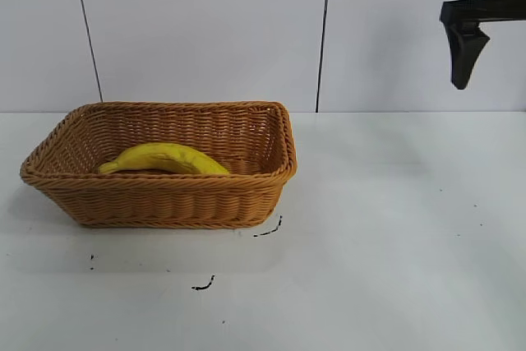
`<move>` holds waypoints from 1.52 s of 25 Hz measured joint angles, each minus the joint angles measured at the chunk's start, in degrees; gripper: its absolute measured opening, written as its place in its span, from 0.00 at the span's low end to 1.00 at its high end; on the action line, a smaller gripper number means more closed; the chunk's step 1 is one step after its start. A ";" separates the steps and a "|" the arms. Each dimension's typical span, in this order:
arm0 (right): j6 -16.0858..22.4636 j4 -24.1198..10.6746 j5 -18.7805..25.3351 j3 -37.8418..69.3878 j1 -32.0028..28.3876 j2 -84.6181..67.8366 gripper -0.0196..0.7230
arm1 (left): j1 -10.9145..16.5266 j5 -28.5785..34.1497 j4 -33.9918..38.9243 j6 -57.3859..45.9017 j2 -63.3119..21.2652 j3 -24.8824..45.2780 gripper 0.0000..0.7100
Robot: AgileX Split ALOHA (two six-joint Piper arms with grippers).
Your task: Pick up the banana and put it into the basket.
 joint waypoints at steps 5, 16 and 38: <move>0.17 0.43 0.06 15.65 0.00 -15.53 0.96 | 0.00 0.00 0.00 0.00 0.00 0.00 0.98; 1.22 0.83 -7.21 42.64 0.00 -51.13 0.96 | 0.00 0.00 0.00 0.00 0.00 0.00 0.98; -0.10 0.83 -11.26 60.10 0.00 -103.30 0.96 | 0.00 0.00 0.00 0.00 0.00 0.00 0.98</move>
